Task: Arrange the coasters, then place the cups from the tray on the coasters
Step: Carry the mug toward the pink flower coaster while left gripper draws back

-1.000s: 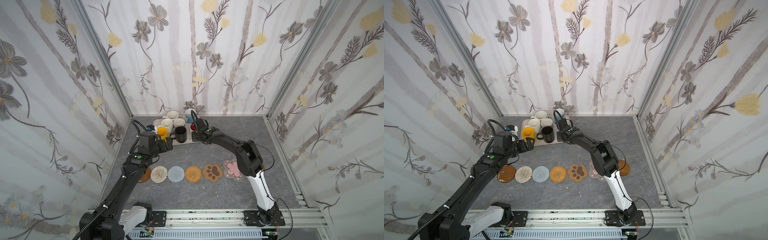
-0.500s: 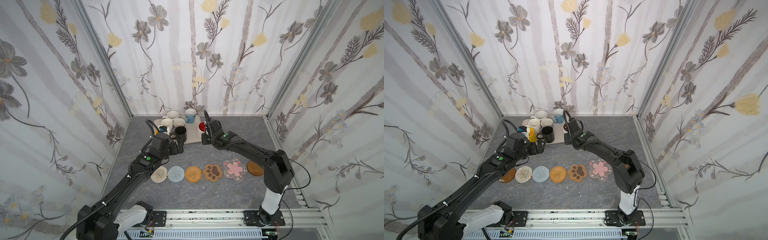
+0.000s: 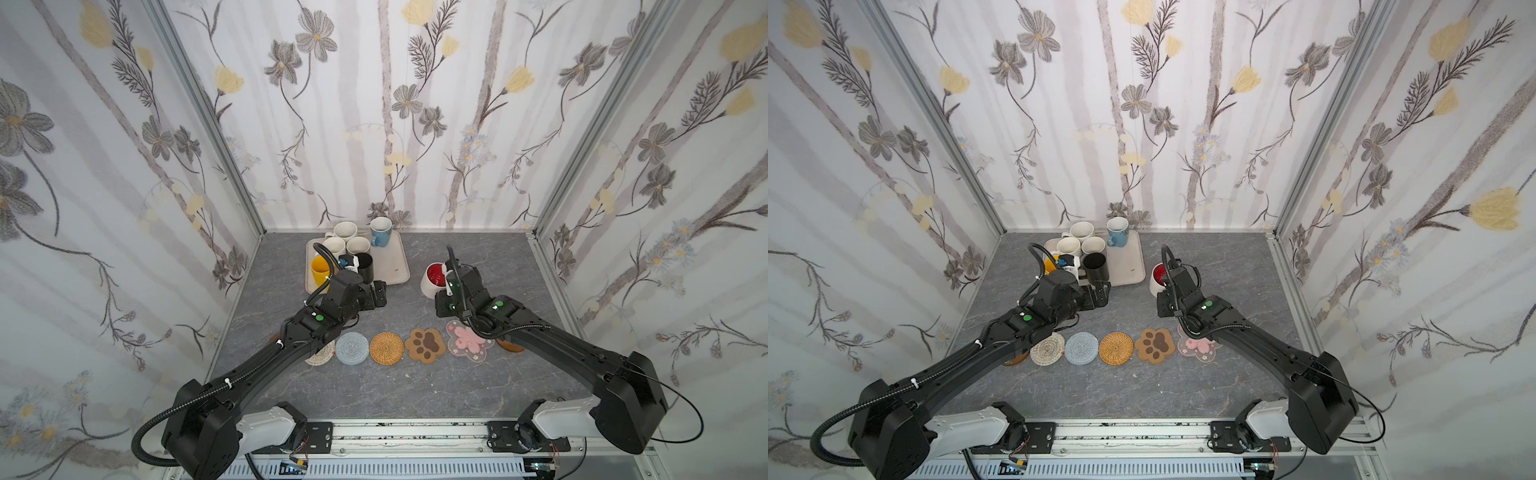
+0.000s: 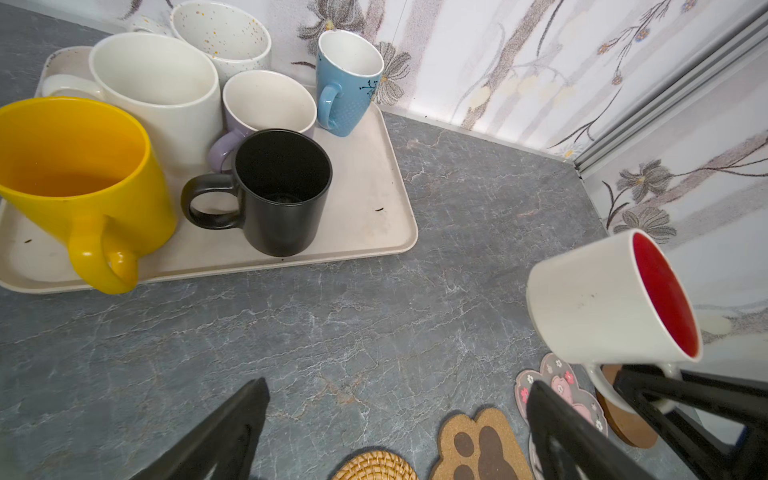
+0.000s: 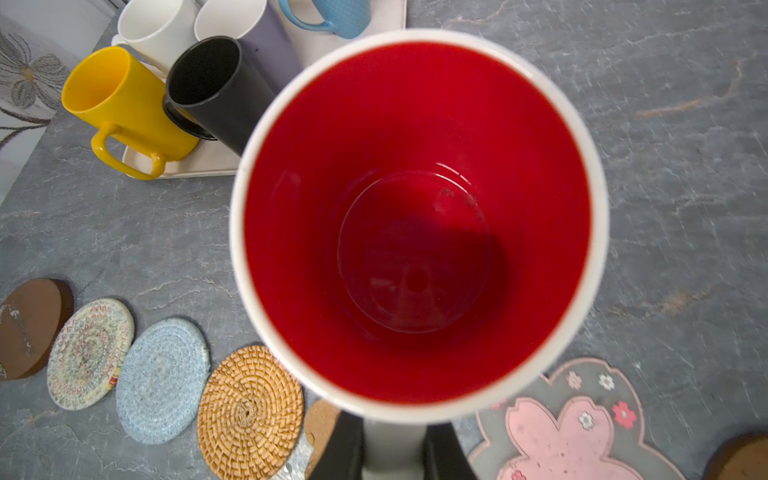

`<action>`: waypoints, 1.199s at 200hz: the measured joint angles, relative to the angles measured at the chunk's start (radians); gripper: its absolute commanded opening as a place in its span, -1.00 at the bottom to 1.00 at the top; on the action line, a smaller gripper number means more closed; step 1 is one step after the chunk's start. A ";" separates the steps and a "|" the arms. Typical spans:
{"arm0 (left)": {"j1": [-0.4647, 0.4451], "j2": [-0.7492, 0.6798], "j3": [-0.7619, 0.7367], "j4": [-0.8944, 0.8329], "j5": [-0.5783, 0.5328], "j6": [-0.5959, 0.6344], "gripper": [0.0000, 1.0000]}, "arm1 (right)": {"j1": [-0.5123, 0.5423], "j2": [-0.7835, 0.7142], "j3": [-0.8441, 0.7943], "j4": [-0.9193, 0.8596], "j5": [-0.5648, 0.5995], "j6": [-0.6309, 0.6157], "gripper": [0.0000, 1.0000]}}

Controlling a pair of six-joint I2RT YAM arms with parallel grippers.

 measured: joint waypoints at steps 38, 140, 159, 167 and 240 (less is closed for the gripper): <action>-0.079 0.069 -0.031 0.093 -0.016 -0.014 1.00 | -0.032 -0.133 -0.156 -0.002 -0.001 0.045 -0.94; -0.296 0.201 -0.221 0.415 -0.113 -0.058 1.00 | -0.132 -0.525 -0.494 -0.057 0.023 0.180 -1.00; -0.308 0.232 -0.206 0.438 -0.118 -0.058 1.00 | -0.156 -0.568 -0.528 -0.070 0.024 0.213 -1.00; -0.311 0.241 -0.201 0.441 -0.120 -0.057 1.00 | -0.172 -0.582 -0.542 -0.078 0.031 0.228 -1.00; -0.317 0.265 -0.192 0.468 -0.124 -0.031 1.00 | -0.290 -0.604 -0.580 -0.091 0.080 0.290 -1.00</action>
